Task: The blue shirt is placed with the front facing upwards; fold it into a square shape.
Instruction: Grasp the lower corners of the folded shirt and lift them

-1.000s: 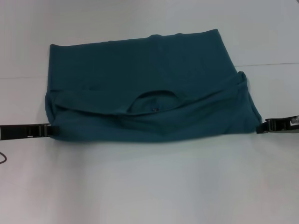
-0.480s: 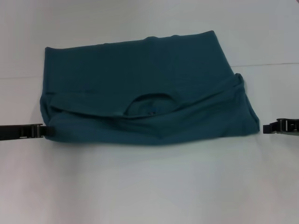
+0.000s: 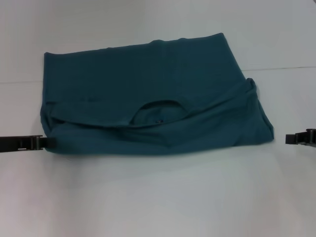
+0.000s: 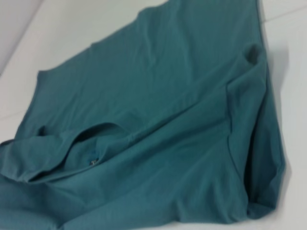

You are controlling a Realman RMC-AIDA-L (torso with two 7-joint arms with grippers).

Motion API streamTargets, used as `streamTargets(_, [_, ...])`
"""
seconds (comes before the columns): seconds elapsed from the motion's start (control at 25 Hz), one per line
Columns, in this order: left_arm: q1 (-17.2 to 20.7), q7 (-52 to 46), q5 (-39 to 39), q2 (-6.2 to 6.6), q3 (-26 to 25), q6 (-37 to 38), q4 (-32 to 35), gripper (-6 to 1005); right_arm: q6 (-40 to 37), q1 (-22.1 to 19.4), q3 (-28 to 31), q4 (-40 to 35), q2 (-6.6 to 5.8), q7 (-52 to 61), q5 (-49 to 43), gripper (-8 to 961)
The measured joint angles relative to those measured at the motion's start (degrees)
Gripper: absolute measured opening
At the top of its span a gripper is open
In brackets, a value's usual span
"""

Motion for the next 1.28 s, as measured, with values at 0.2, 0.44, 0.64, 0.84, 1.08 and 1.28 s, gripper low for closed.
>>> streamTargets(0.2, [-0.47, 0.17, -0.26, 0.10, -1.15, -0.08, 0.06, 12, -1.58, -0.16, 0.68, -1.59, -1.04, 1.55, 2.18, 103])
streamTargets(0.44, [-0.53, 0.55, -1.03, 0.34, -1.25, 0.35, 0.04, 13, -3.64, 2.30, 0.78, -2.63, -3.42, 6.68, 3.60, 126])
streamTargets(0.64, [-0.13, 0.42, -2.32, 0.49, -1.28, 0.86, -0.13, 13, -4.16, 3.92, -0.44, -2.83, -4.79, 9.15, 2.75, 144])
streamTargets(0.84, [-0.49, 0.49, -3.06, 0.50, -1.25, 1.17, -0.07, 13, -3.16, 6.51, -5.52, -3.83, -4.36, 10.90, -2.69, 163])
streamTargets(1.08, [-1.18, 0.40, -3.08, 0.26, -0.72, 1.07, -0.01, 12, 1.02, 9.83, -7.79, -1.53, -2.34, 10.96, -8.69, 255])
streamTargets(1.28, [-1.24, 0.38, -3.08, 0.18, -0.58, 0.93, 0.05, 12, 4.02, 10.22, -8.35, -1.27, -1.17, 11.07, -11.20, 458])
